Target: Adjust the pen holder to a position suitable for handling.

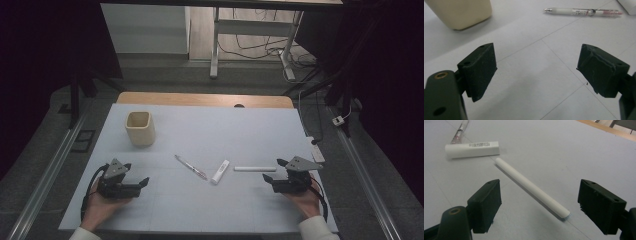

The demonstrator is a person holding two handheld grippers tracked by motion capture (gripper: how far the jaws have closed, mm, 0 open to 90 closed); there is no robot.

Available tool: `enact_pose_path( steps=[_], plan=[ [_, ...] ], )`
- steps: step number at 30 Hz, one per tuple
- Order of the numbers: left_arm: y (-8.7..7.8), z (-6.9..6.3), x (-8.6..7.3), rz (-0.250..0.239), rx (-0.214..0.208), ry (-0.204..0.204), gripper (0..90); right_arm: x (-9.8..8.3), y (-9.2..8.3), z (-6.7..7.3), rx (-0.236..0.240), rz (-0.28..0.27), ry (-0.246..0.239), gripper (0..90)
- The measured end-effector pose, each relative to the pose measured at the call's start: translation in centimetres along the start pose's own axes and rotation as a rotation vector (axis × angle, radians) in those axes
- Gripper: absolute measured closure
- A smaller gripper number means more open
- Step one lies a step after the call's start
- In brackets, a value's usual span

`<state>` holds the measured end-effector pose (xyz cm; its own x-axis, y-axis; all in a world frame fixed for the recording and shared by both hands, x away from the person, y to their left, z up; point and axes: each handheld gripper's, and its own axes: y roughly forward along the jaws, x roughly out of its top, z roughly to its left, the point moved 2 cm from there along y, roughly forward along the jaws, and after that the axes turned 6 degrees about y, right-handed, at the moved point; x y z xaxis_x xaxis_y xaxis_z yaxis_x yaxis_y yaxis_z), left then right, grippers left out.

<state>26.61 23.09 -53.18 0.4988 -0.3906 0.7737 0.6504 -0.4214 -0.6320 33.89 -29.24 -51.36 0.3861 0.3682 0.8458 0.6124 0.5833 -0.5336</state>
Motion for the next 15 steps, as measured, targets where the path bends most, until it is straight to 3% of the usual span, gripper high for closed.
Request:
enact_pose_path(
  steps=[4, 15],
  plan=[
    [-0.03, 0.07, -0.03, -0.002, 0.007, -0.002, 15.5, -0.05, 0.03, 0.04, 0.021, 0.011, 0.017, 19.3],
    [-0.07, 0.15, 0.10, -0.004, 0.016, 0.011, 16.5, -0.13, 0.02, 0.17, 0.014, 0.037, 0.011, 22.8]
  ],
)
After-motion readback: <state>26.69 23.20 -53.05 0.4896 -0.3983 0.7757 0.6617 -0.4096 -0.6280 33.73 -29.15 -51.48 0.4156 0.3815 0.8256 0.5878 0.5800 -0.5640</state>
